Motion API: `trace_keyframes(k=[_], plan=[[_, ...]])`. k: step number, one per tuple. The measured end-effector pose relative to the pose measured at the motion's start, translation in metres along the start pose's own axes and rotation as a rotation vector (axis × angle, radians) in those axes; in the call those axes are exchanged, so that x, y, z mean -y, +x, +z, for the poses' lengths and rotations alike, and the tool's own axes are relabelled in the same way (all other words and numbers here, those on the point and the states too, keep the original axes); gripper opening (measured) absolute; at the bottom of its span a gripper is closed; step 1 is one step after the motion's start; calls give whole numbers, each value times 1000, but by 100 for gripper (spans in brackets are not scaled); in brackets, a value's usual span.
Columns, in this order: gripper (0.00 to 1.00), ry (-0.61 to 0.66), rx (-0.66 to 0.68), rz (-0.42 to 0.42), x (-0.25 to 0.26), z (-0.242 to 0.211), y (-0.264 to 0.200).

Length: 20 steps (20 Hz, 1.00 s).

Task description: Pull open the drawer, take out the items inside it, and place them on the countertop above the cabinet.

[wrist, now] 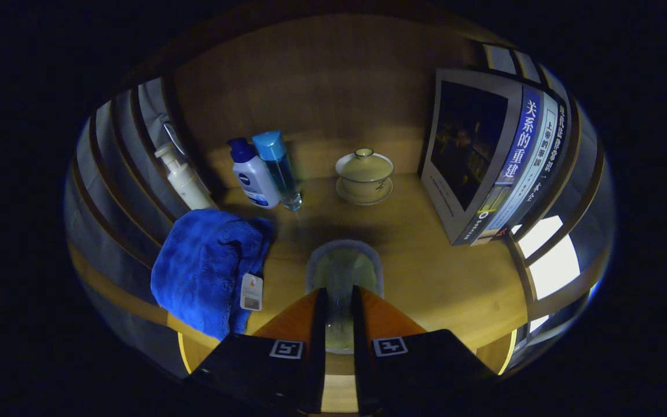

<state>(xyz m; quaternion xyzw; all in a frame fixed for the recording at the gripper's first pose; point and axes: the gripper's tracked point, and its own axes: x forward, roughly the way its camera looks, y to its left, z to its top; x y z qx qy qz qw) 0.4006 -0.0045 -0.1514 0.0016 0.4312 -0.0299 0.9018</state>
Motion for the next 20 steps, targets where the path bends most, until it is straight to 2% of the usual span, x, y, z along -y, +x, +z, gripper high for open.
trace_keyframes(k=[2,4,6,10,13,15,20], plan=[[33,-3,15,2,-1,3,2],[56,-6,11,15,-3,1,-3],[59,-11,18,4,-1,3,-4],[90,-27,15,-2,-1,0,-8],[97,-52,40,-12,1,-2,-16],[97,-66,55,-10,1,-11,-24],[97,-66,88,66,-19,-44,-59]])
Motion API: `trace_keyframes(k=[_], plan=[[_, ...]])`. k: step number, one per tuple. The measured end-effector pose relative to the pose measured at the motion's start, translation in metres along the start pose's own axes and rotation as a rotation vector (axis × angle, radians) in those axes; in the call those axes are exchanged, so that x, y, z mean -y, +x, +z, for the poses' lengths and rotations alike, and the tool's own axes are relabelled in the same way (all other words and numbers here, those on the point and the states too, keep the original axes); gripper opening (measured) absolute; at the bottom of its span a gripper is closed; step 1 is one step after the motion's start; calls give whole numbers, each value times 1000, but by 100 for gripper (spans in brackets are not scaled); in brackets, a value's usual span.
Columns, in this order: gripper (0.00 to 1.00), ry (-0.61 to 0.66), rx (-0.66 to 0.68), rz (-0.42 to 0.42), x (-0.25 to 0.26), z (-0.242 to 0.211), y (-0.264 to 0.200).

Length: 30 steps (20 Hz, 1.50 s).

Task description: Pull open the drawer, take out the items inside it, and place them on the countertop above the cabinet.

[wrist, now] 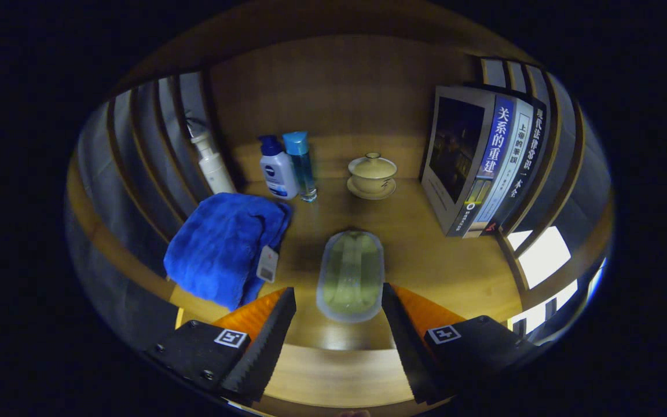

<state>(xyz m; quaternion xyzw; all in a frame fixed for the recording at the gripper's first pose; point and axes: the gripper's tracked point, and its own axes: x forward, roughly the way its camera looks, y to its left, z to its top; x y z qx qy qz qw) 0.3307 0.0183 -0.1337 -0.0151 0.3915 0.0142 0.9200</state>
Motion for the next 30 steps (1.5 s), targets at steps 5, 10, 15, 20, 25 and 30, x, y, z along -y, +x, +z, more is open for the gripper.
trace_keyframes(k=[5,10,15,20,25,30], plan=[[97,26,191,50,-16,9,-72],[97,-16,336,84,-35,-13,-149],[97,-66,417,134,-56,-53,-187],[97,-140,517,113,-79,-89,-178],[97,-169,587,70,-84,-140,-189],[97,-107,662,21,-60,-183,-217]])
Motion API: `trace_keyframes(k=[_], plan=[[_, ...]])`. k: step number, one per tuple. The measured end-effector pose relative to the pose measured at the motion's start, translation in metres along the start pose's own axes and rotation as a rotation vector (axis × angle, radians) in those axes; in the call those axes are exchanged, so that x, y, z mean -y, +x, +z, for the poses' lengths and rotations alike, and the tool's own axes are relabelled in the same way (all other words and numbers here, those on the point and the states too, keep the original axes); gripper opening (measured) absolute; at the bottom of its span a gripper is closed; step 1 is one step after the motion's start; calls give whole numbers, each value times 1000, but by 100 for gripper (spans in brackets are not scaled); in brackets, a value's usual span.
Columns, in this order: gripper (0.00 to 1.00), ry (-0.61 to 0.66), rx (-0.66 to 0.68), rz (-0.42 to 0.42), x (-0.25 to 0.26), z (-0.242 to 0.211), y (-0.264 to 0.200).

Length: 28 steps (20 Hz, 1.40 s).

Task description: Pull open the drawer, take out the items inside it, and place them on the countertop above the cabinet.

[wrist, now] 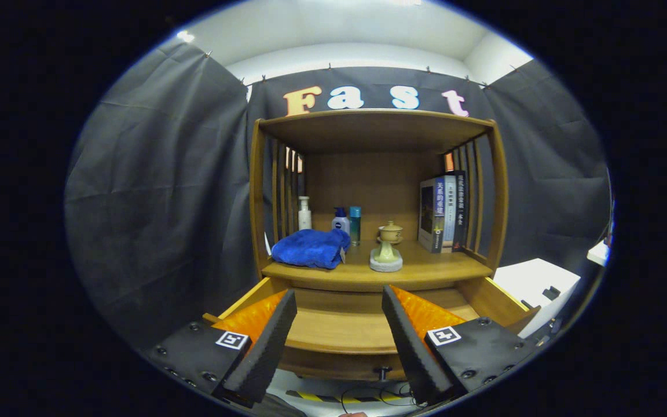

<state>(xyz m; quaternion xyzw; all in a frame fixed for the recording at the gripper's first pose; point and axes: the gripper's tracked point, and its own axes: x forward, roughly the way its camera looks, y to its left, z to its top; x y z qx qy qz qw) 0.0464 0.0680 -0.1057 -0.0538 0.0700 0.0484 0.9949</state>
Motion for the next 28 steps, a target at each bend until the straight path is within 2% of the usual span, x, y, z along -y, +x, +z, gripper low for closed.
trace_keyframes(k=[5,7,9,12,18,22,28], plan=[[97,-19,8,-51,21,-48,-22],[96,-15,-12,-81,29,-73,-15],[97,-12,-60,-145,48,-103,-6],[97,6,-92,-166,55,-126,3],[97,24,-43,-159,54,-126,7],[97,61,-61,-126,52,-129,16],[99,102,-87,-119,54,-121,22]])
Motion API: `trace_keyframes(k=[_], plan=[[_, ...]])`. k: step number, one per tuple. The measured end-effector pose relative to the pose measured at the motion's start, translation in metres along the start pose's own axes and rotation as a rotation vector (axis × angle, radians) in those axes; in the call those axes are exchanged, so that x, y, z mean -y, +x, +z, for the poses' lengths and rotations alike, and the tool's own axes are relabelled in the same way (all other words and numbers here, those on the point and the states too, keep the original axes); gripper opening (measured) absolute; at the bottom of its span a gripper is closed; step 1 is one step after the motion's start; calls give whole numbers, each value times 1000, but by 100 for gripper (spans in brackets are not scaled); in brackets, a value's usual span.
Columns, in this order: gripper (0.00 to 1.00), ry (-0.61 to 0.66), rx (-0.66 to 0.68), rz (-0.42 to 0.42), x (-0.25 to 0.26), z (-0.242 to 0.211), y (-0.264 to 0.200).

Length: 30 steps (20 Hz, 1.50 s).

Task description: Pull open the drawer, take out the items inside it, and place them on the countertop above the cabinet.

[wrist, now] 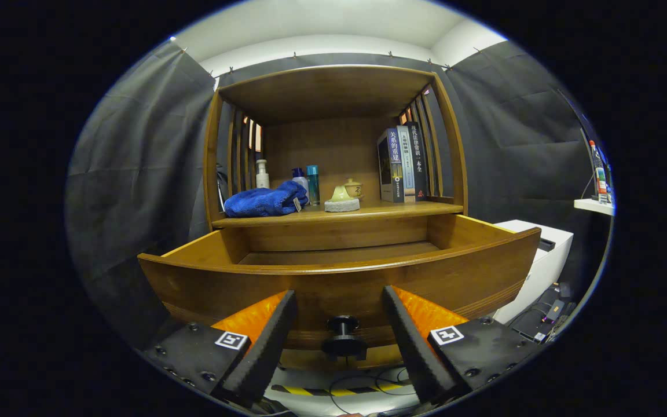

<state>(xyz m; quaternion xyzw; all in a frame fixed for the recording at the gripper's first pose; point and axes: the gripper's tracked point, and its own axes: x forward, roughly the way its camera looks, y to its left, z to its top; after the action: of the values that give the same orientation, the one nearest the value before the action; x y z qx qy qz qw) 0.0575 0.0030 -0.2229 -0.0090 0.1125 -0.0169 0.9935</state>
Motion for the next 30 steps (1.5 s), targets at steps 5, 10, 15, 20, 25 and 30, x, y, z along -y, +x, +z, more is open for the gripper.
trace_keyframes(k=[5,10,15,20,25,30], plan=[[98,-25,-21,-6,-1,8,28],[98,-18,-17,-9,-3,21,66],[98,-16,-3,-11,-4,27,104],[98,-22,-8,-14,-4,29,147],[98,-38,2,-18,-4,32,172],[98,-44,7,-27,-5,33,184]])
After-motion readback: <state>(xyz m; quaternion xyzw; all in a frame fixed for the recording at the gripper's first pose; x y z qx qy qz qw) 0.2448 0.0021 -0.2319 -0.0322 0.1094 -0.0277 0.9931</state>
